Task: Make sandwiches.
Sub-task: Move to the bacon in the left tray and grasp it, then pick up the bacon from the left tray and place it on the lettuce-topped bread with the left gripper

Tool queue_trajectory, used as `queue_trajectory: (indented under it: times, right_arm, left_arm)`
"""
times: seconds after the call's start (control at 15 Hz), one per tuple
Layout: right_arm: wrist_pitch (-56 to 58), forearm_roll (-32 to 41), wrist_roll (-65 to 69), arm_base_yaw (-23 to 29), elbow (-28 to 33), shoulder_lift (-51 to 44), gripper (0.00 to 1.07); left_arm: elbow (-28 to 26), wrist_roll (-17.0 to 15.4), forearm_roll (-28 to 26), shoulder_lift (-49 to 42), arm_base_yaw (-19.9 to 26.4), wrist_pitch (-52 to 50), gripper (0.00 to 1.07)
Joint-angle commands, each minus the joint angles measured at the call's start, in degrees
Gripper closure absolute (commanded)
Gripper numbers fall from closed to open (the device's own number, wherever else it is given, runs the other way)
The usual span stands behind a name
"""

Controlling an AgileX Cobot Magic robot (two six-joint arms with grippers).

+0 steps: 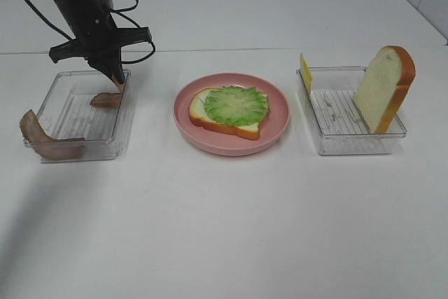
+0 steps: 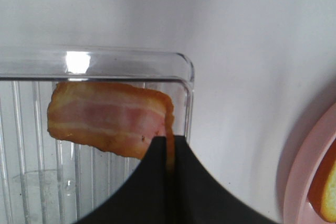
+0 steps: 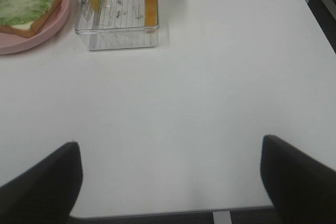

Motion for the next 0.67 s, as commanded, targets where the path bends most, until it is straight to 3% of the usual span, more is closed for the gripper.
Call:
queue_trajectory:
  times: [0.07, 0.67]
  right_arm:
    - [-0.11, 0.11, -0.34, -0.23, 0.00, -1.66, 0.18]
    - [-0.11, 0.06, -0.34, -0.23, 0.00, -1.66, 0.18]
  left_arm:
    - [-0.52, -0.69, 0.06, -1.03, -0.06, 3.38, 1.07]
    - [-4.18, -0.63, -1.20, -5.16, -0.46, 5.50, 1.07]
